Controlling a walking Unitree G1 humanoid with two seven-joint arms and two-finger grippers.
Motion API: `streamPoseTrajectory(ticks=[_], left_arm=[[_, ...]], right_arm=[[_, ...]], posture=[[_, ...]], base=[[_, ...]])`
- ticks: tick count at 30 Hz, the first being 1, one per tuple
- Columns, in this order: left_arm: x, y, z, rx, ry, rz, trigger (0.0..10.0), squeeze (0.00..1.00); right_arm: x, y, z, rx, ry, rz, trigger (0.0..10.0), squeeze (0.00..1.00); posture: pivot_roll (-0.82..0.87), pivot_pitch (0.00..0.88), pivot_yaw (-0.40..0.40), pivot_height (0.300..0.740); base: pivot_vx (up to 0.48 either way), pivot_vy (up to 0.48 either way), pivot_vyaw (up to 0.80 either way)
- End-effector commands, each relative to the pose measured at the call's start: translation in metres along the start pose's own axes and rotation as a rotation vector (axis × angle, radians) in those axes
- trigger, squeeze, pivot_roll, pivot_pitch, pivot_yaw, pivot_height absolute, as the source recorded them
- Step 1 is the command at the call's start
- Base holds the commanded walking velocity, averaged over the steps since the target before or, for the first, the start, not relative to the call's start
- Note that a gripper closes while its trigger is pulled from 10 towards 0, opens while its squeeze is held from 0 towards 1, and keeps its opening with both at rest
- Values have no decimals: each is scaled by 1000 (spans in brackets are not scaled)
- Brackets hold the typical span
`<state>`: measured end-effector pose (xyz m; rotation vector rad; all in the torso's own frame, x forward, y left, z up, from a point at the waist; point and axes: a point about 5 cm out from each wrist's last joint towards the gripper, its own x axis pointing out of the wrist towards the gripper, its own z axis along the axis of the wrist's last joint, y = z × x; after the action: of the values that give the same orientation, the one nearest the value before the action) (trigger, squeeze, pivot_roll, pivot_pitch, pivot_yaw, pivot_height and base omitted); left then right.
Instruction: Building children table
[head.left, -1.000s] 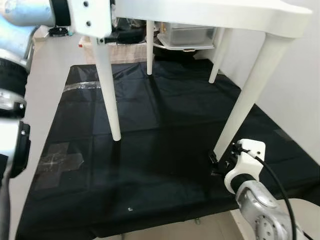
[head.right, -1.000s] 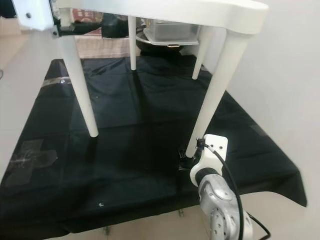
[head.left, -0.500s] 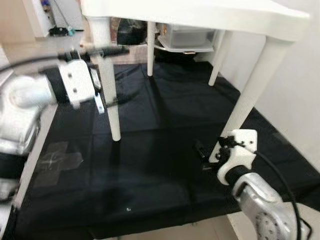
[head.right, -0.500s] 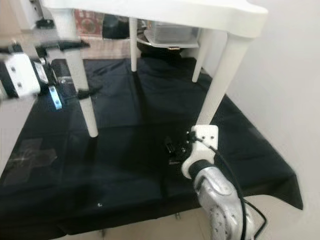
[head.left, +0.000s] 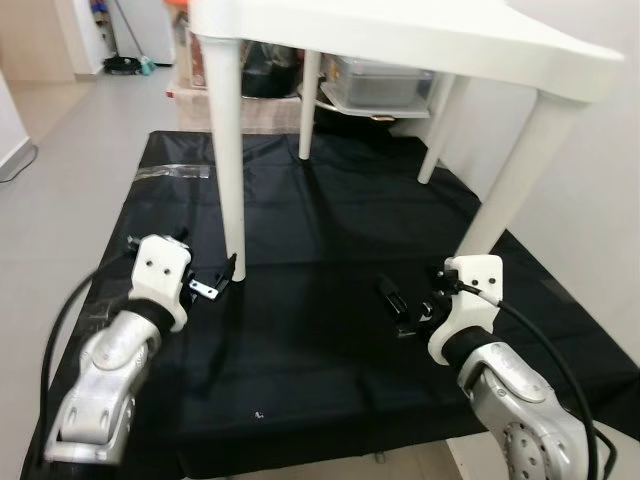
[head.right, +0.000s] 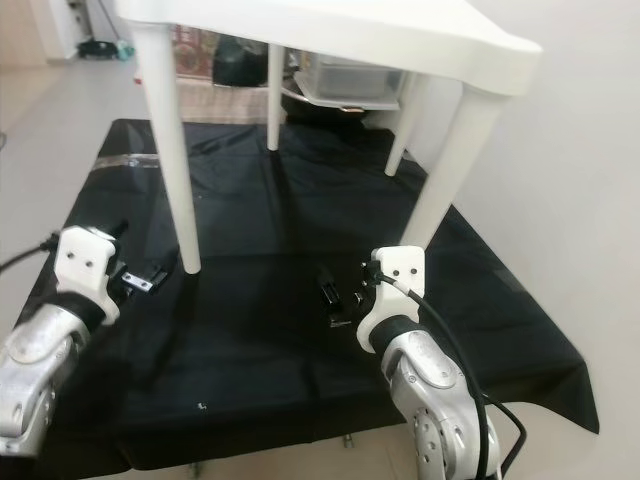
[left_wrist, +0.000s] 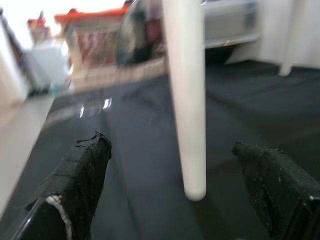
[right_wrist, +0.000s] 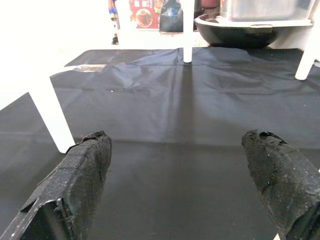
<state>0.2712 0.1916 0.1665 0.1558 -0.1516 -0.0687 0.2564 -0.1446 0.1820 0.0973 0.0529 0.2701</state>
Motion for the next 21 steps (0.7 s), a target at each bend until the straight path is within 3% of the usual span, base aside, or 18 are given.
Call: streamPoseTrajectory(ticks=[1,2,5,12,21], left_arm=[[-7,-7,-3,-20,41,31,10000,0],[-16,-10,-8,-45,76,78,10000,0],[-23,-12,-11,-55,104,122,10000,0],[-33,-17,-11,-39,143,136,10000,0],[-42,-23,-7,9,179,146,10000,0]], right_arm=[[3,2,-3,-15,3,-8,10000,0],[5,5,-3,-14,-5,1,10000,0],[6,7,-3,-16,-8,6,10000,0],[7,7,-6,-27,0,8,10000,0],[11,8,-11,-56,17,24,10000,0]], posture=[[148,0,-161,740],[151,0,-161,740],[152,0,-162,740],[160,0,-169,740],[164,0,-173,740]], base=[[0,0,0],[0,0,0],[0,0,0],[0,0,0],[-303,0,117]])
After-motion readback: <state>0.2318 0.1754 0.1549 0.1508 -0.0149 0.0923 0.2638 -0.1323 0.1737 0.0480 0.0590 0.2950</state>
